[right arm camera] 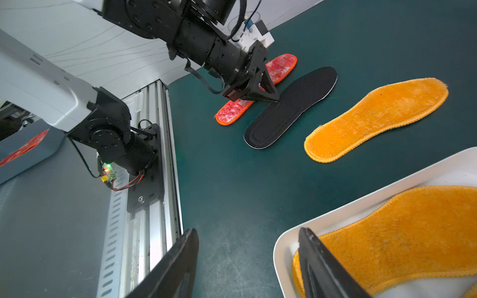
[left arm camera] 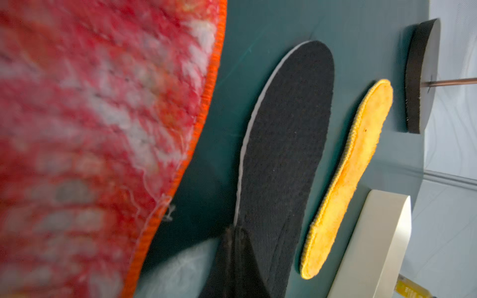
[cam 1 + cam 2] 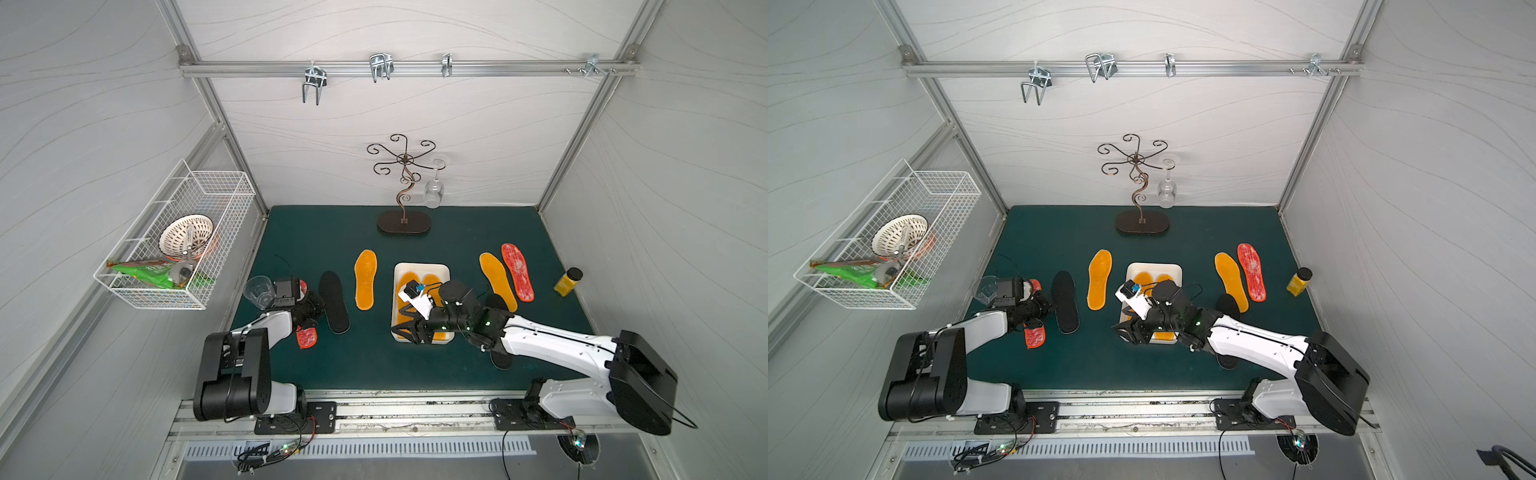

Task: Put the insoles into the storage box
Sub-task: Pick up the insole from the center of the board.

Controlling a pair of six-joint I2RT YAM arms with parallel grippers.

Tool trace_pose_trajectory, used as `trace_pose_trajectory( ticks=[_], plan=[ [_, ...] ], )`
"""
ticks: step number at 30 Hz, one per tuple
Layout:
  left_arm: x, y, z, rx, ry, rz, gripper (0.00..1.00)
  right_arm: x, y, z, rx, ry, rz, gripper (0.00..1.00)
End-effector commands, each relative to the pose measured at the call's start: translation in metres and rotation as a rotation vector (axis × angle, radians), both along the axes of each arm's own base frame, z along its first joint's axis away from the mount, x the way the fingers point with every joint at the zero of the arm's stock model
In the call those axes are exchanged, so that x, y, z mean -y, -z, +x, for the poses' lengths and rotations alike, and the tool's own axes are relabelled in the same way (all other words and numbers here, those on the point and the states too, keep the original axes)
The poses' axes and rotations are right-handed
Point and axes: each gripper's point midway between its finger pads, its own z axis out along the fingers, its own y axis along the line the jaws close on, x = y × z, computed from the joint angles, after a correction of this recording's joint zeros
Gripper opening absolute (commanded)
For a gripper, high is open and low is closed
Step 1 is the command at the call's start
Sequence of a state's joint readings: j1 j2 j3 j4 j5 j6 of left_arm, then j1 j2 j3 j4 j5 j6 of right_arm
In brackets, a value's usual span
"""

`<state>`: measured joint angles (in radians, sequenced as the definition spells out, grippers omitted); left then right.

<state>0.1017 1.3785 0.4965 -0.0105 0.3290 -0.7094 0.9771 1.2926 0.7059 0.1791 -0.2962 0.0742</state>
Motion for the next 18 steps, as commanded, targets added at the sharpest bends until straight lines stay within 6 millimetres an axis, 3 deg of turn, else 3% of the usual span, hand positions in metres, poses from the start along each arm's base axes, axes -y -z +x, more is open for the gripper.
trace_pose_trajectory(
  ticks=[1,6,10,18],
  plan=[
    [-0.003,-0.026,0.009,0.041,0.022,0.098,0.0,0.01,-0.008,0.017,0.058,0.12,0.012,0.66],
    [-0.002,-0.051,0.009,0.094,0.03,0.14,0.0,0.047,-0.02,0.045,0.166,0.351,0.034,0.7],
    [0.0,-0.07,0.008,0.128,0.049,0.174,0.0,0.074,-0.027,0.059,0.151,0.452,0.092,0.75],
    [0.018,-0.1,0.011,0.201,0.131,0.193,0.0,0.102,-0.024,0.081,0.111,0.59,0.076,0.76]
  ],
)
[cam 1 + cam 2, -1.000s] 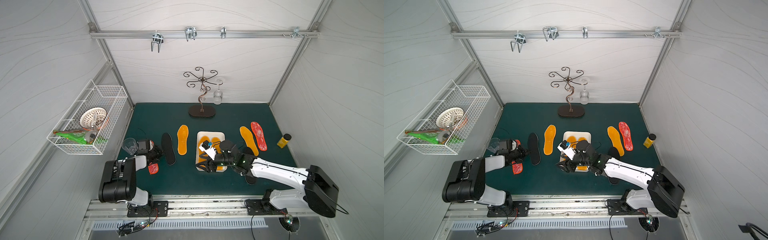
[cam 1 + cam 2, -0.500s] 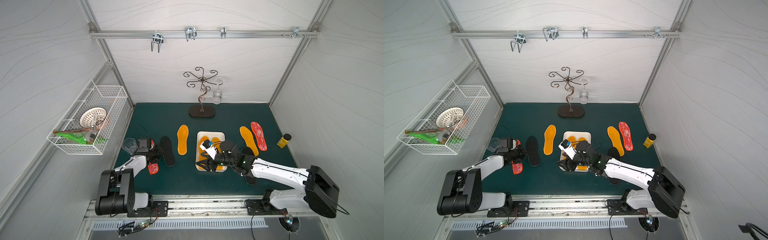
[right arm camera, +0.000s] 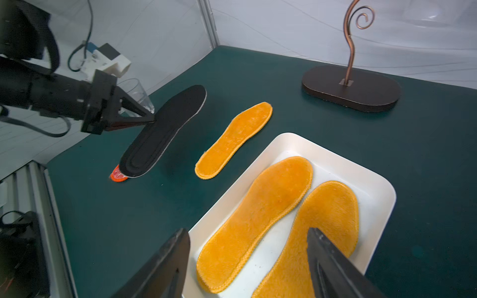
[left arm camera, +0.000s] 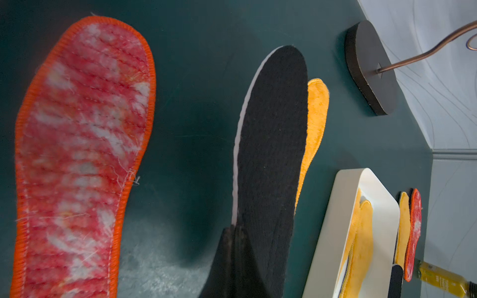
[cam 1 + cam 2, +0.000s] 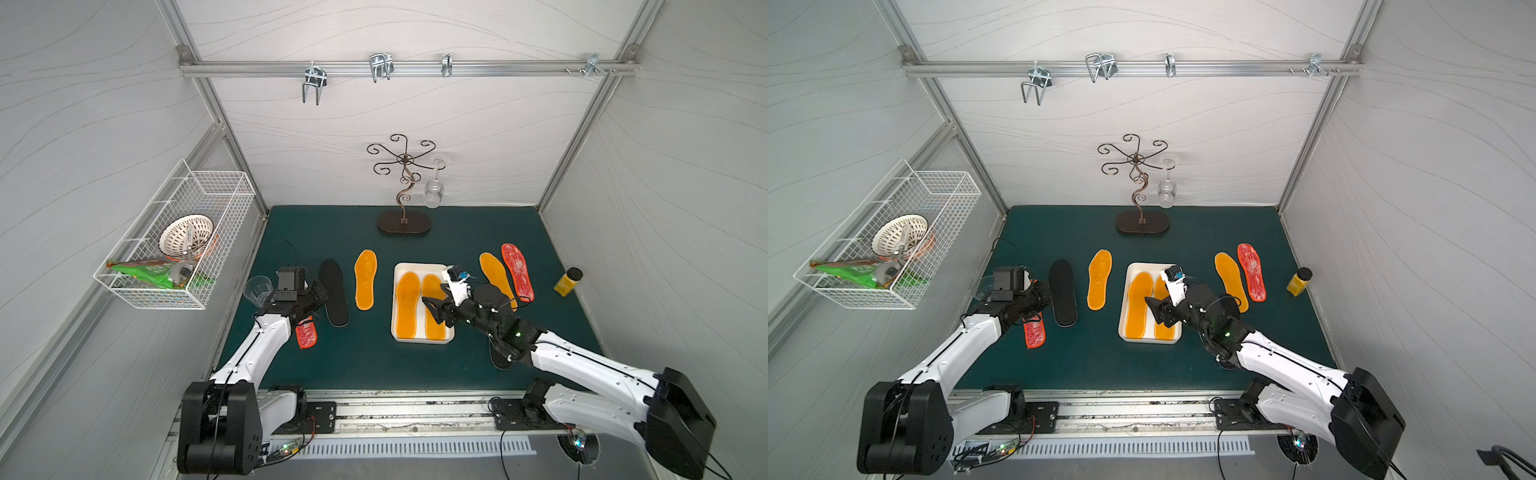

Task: Put the insoles into the storage box
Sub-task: Pick up the insole from the center of the board, then place the insole in the storage box.

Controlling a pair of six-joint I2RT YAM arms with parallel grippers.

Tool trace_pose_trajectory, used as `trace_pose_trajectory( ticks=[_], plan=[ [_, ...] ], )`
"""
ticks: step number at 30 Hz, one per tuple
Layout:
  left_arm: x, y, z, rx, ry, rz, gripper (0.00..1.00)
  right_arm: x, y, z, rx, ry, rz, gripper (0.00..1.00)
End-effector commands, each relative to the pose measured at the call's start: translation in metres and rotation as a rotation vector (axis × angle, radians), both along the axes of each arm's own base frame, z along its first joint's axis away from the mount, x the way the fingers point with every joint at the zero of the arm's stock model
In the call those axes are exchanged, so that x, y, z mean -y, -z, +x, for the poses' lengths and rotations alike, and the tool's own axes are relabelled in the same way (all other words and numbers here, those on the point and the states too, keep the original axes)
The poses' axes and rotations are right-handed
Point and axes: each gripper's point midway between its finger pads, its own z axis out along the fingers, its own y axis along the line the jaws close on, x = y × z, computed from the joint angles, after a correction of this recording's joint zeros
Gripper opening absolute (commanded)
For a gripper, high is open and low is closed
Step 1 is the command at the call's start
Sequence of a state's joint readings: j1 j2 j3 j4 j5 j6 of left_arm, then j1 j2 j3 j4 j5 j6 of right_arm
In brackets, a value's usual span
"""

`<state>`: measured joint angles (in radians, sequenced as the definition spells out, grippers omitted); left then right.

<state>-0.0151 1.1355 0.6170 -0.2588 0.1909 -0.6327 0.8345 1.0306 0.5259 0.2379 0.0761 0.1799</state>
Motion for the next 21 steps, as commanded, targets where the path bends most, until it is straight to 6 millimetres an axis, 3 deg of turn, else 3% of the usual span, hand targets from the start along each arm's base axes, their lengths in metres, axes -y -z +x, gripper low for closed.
trace_pose_trajectory(
  ticks=[1,9,13,17,21],
  plan=[
    [0.009,-0.03,0.011,0.086,0.059,0.036,0.0,0.011,-0.006,0.008,-0.008,0.07,0.026,0.78],
    [0.043,-0.072,0.014,0.18,0.193,0.041,0.0,0.029,-0.006,0.017,-0.024,0.141,0.057,0.95],
    [0.069,-0.086,0.013,0.206,0.264,0.029,0.0,0.034,-0.005,0.02,-0.028,0.162,0.059,0.99],
    [0.095,-0.091,0.012,0.219,0.315,0.012,0.0,0.04,-0.003,0.023,-0.03,0.19,0.048,0.99],
    [0.118,-0.085,0.015,0.209,0.334,-0.024,0.0,0.058,-0.001,0.031,-0.031,0.29,0.042,0.99]
  ],
)
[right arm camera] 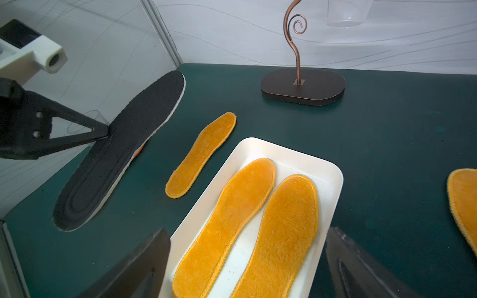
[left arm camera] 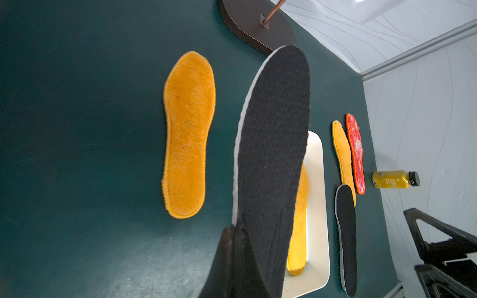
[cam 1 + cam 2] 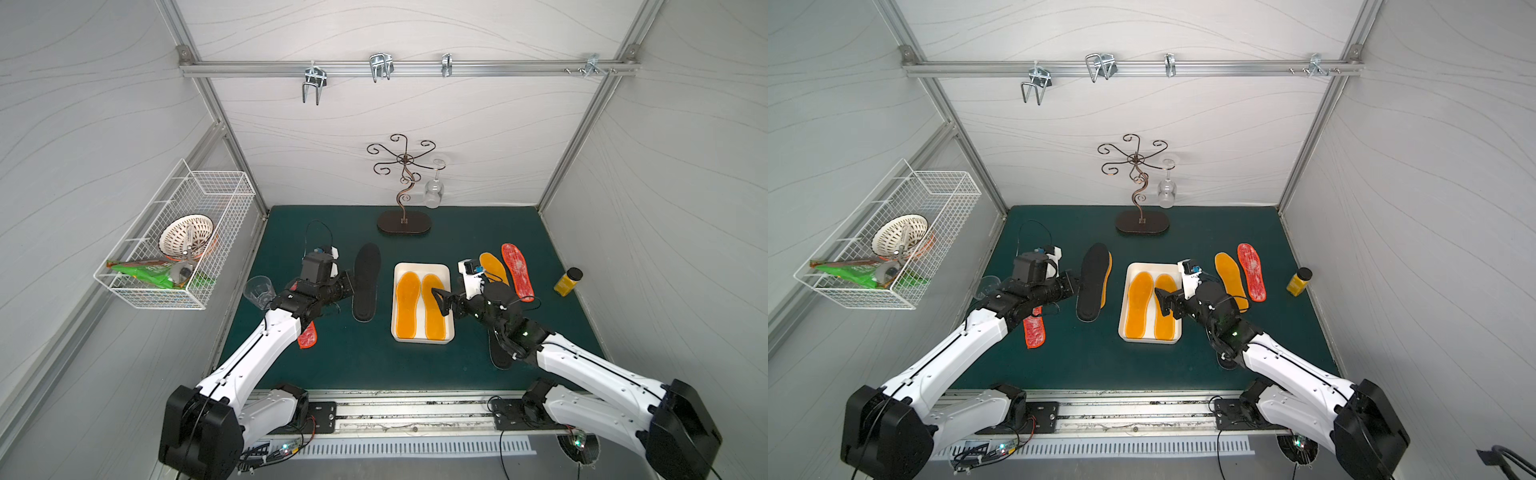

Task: Put the insoles into the storage box
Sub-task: Place the insole in the storage box.

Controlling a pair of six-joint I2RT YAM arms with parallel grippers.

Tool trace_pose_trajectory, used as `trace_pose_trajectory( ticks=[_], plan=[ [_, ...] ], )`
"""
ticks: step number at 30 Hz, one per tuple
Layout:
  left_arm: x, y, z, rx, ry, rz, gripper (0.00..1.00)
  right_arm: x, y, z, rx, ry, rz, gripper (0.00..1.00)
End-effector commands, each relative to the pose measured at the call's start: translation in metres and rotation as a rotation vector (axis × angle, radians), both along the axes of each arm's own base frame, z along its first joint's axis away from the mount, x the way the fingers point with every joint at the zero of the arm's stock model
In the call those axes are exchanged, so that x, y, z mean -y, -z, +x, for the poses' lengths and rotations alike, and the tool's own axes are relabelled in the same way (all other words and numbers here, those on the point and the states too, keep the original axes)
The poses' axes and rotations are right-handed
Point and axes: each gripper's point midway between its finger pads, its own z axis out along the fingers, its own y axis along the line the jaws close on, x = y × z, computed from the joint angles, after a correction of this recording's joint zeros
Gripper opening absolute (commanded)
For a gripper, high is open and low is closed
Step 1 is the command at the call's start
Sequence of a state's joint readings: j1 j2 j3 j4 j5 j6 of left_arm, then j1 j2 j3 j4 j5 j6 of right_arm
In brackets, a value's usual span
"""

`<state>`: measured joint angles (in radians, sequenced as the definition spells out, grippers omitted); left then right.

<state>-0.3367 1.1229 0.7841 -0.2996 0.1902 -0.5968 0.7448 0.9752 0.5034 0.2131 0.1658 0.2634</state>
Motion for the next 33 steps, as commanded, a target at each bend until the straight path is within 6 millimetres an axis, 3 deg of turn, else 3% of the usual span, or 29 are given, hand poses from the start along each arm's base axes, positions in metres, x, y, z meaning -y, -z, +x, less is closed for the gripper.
trace_pose_trajectory(
  ticks=[1,7,14,22,33],
  plan=[
    [0.019,-0.016,0.014,0.05,-0.004,-0.042,0.0,0.021,0.002,0.007,-0.011,0.103,0.005,0.99],
    [0.051,-0.005,0.014,0.04,0.006,-0.056,0.0,0.032,0.004,0.01,-0.023,0.143,0.028,0.99],
    [0.086,0.003,0.016,0.049,0.004,-0.12,0.0,0.033,0.009,0.012,-0.049,0.151,0.03,0.99],
    [0.127,0.025,0.022,0.007,0.077,-0.132,0.0,0.034,0.011,0.012,-0.058,0.158,0.039,0.99],
    [0.129,0.06,0.029,-0.038,0.056,-0.08,0.0,0.035,0.01,0.012,-0.062,0.158,0.042,0.99]
  ],
)
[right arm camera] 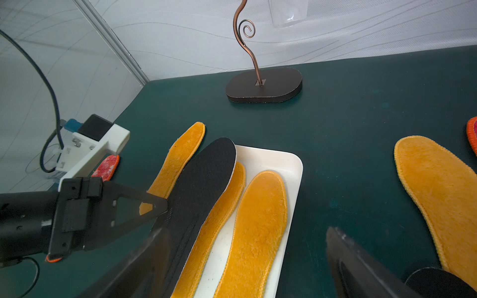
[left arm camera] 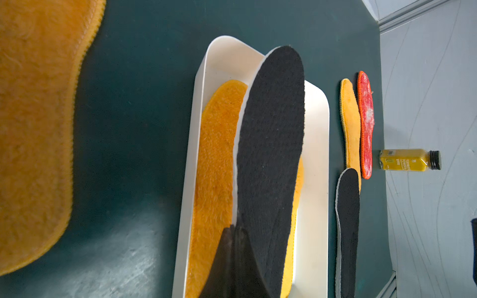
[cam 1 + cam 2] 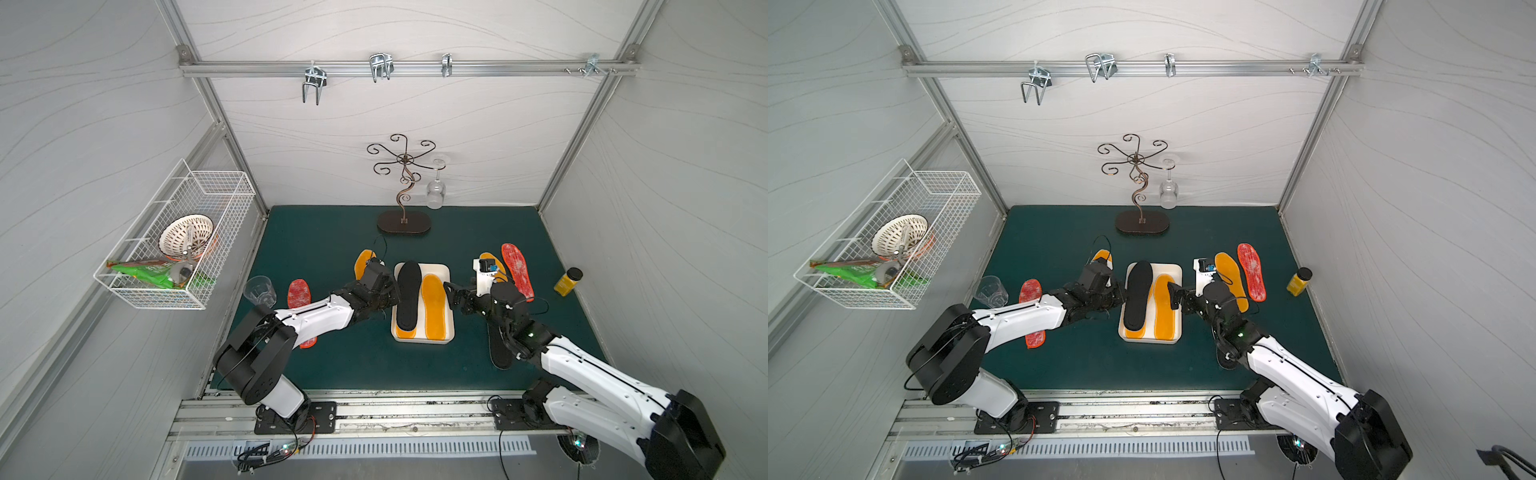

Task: Put the insoles into the storage box
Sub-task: Place the insole in the storage box.

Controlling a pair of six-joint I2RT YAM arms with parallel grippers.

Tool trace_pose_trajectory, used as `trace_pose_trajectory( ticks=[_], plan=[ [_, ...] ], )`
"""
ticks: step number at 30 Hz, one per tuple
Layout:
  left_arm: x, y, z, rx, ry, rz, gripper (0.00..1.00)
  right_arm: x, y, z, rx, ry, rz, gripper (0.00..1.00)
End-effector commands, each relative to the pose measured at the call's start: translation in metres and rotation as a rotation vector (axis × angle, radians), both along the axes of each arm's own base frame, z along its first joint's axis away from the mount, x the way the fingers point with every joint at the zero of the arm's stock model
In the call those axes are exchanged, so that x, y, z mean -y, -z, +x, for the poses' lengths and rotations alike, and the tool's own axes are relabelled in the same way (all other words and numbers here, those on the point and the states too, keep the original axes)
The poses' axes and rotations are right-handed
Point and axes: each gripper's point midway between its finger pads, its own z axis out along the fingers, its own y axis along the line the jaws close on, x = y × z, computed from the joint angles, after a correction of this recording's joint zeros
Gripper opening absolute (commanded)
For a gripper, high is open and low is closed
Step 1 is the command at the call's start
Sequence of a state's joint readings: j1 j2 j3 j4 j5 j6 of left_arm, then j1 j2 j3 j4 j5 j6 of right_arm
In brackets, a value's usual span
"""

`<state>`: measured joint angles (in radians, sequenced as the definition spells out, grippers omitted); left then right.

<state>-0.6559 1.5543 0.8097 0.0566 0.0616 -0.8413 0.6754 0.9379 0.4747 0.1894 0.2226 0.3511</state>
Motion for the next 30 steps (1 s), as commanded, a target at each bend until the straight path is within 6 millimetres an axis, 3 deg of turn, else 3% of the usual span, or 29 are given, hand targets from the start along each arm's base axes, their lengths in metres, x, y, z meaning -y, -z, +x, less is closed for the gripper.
trace_pose_trajectory(
  ticks=[1,30],
  plan=[
    [0.012,-0.02,0.018,0.072,-0.008,-0.036,0.0,0.003,0.004,-0.001,-0.017,0.006,-0.001,0.99],
    [0.009,0.021,0.018,-0.003,-0.017,0.043,0.0,0.003,0.006,-0.001,-0.036,-0.002,0.008,0.99]
  ],
)
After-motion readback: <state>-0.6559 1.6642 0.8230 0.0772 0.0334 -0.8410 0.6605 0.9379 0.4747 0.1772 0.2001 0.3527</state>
